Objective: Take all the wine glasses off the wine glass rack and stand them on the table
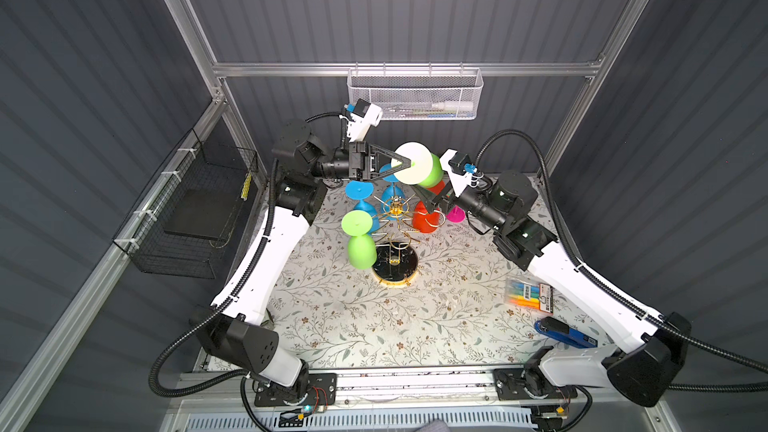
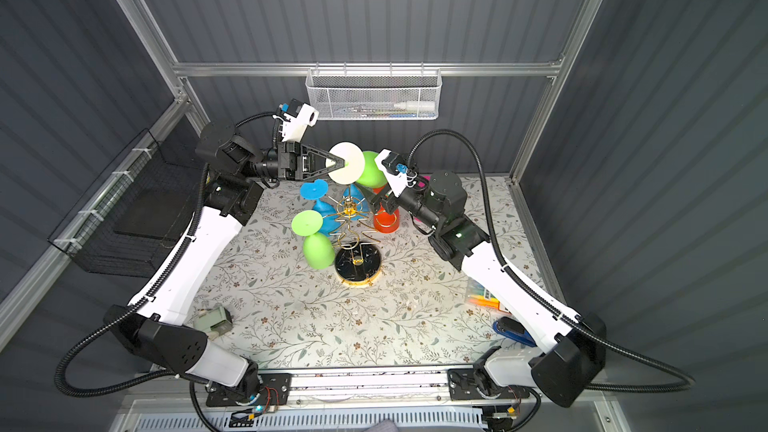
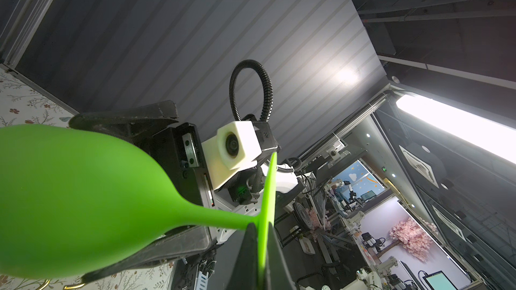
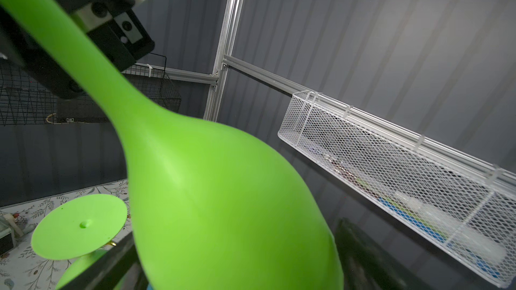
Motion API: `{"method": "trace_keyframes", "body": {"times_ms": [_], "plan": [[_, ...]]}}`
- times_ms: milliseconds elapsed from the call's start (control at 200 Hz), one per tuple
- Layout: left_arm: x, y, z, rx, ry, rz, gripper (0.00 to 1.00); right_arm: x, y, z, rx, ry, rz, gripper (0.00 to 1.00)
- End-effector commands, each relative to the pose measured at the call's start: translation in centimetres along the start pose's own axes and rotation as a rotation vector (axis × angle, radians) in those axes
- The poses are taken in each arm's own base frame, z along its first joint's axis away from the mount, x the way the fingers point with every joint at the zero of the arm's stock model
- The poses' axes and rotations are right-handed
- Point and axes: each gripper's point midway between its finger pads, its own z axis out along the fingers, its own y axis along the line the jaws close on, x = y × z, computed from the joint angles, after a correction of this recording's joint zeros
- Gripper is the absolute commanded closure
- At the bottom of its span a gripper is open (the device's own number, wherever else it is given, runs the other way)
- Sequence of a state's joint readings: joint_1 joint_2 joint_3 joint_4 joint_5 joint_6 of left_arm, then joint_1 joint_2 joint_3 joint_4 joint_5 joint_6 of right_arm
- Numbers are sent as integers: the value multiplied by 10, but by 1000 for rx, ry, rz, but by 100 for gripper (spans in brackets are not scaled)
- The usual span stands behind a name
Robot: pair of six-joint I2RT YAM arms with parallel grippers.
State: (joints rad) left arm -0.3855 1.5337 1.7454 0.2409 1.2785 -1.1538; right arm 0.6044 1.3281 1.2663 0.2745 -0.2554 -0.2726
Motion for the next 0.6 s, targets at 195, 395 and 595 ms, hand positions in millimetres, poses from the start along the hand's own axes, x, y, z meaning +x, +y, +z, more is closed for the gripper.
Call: {"method": "trace_keyframes", "body": {"times_ms": [195,395,595], "plan": [[4,-15,-2,26,20,47,100,-15,1,5,-24,-42,12,3],[4,-17,-2,30,16,53,100,-13,5,5,-44,-34,14,7],[3,-20,-2,35,15,56,100,-12,7,9,-48,-13,7,1]]}}
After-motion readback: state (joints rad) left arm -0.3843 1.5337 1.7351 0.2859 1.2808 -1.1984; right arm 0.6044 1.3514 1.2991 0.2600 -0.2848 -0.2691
